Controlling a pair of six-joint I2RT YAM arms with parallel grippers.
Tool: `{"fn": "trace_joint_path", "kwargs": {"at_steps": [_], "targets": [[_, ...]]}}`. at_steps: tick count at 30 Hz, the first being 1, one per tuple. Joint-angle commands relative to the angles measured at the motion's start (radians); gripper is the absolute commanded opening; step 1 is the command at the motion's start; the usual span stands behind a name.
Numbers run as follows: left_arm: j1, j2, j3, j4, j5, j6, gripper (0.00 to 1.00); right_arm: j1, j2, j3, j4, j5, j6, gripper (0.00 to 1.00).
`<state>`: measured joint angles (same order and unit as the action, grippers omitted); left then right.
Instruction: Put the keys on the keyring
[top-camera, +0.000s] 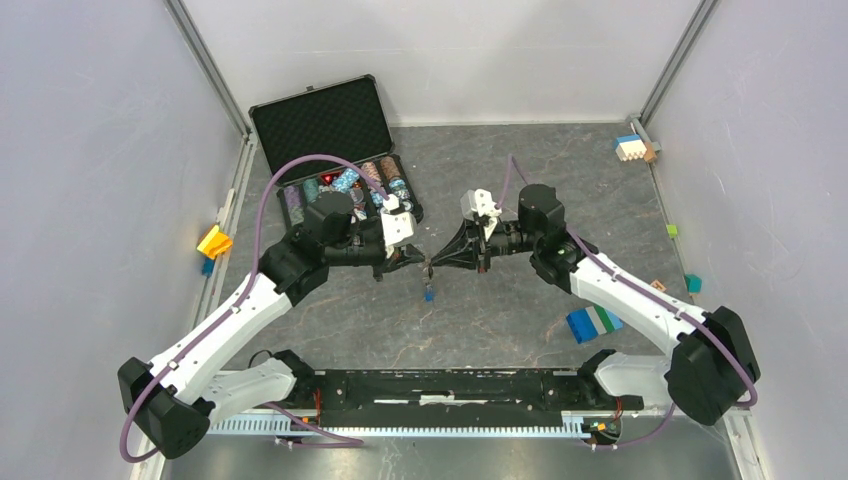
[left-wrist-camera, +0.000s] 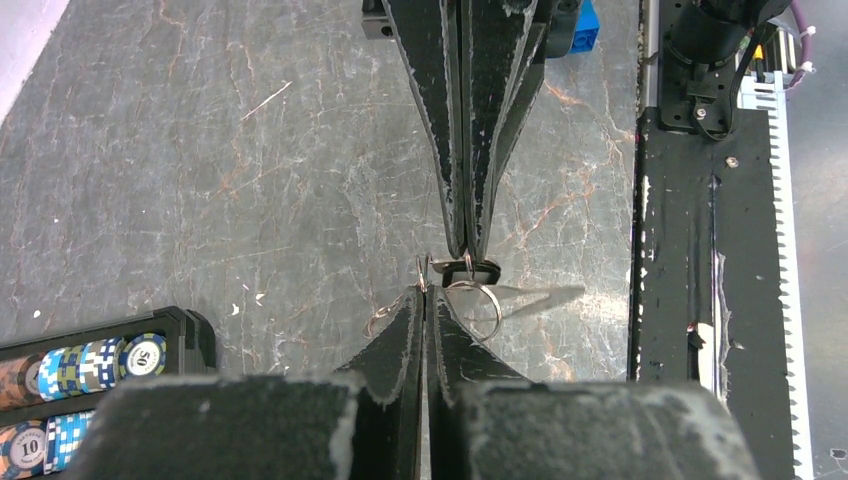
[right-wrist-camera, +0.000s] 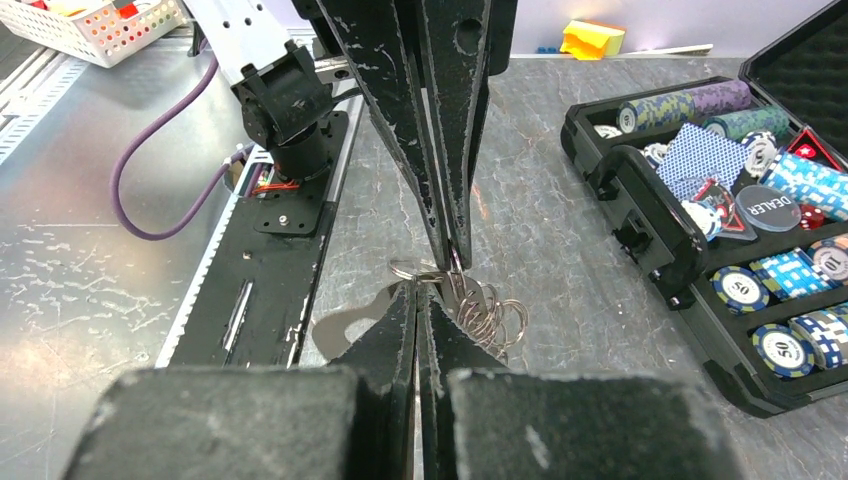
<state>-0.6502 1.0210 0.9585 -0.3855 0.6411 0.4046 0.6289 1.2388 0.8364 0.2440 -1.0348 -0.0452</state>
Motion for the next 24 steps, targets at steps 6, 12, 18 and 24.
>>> {"fn": "trace_joint_path", "kwargs": {"at_steps": [6,12,18,24], "targets": [[-0.005,0.001,-0.009,0.065,0.062,-0.034,0.02,0.012,0.014,0.066,-0.002,0.016,-0.007,0.00],[-0.005,-0.002,-0.014,0.065,0.071,-0.028,0.02,0.012,0.009,0.074,-0.020,0.025,-0.029,0.00],[-0.005,-0.006,-0.018,0.065,0.075,-0.026,0.02,0.013,0.001,0.084,-0.050,0.039,-0.058,0.00],[-0.005,-0.007,-0.017,0.065,0.077,-0.026,0.02,0.012,0.009,0.085,-0.056,0.047,-0.064,0.00]]}}
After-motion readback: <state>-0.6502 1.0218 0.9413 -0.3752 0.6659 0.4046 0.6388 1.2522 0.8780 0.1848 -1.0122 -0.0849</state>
